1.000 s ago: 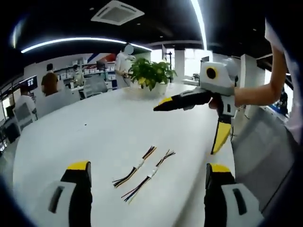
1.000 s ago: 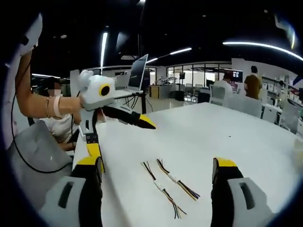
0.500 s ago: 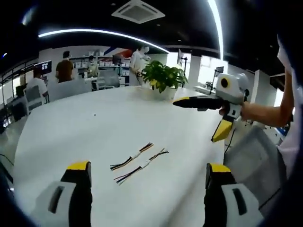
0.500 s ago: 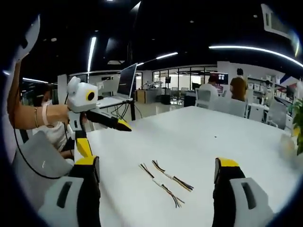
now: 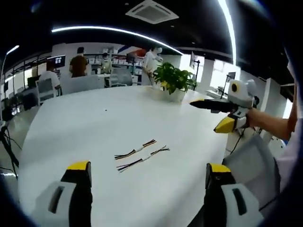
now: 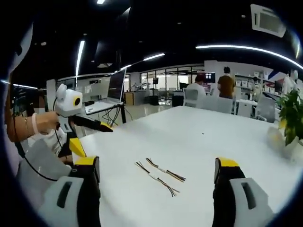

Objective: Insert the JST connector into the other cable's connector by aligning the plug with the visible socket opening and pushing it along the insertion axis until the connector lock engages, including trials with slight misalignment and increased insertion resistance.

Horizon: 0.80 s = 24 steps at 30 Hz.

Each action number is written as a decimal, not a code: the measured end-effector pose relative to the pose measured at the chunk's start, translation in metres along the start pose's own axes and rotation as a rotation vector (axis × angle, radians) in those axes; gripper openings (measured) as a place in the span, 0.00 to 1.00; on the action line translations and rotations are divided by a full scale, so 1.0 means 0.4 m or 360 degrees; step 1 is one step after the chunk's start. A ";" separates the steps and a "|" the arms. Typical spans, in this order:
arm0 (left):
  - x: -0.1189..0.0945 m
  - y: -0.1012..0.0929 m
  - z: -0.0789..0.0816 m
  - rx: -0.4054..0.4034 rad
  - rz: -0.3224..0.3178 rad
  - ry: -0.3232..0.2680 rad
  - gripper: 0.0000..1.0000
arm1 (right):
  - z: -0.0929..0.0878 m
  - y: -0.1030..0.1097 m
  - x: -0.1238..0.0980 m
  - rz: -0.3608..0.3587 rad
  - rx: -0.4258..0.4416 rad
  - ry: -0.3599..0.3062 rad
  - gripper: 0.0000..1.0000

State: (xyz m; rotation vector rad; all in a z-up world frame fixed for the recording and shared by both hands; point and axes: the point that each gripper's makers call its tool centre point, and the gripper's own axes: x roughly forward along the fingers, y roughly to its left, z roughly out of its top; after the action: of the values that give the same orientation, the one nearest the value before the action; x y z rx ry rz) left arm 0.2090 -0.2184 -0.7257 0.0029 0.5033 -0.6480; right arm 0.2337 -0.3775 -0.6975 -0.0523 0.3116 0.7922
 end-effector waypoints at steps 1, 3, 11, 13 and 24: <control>-0.001 -0.002 -0.002 0.0002 -0.0007 0.0000 0.98 | -0.002 0.001 -0.001 -0.0004 0.0011 0.0003 0.99; -0.002 -0.014 -0.011 -0.0006 -0.0013 0.0006 0.98 | -0.011 0.002 -0.005 -0.0020 0.0041 0.0027 0.99; -0.005 -0.053 -0.035 -0.0014 -0.0019 0.0059 0.98 | -0.047 0.006 -0.043 -0.0090 0.0124 0.0092 0.99; -0.007 -0.053 -0.038 -0.0002 -0.0006 0.0060 0.98 | -0.059 0.005 -0.059 -0.0110 0.0138 0.0115 0.99; -0.044 -0.048 -0.066 -0.0022 0.0037 0.0136 0.97 | -0.087 -0.031 -0.136 -0.0247 0.0256 0.0119 0.98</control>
State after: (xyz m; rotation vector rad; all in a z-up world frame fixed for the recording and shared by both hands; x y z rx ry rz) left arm 0.1742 -0.2195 -0.7380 0.0236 0.5891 -0.6234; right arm 0.1978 -0.4297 -0.7154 0.0448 0.4364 0.6102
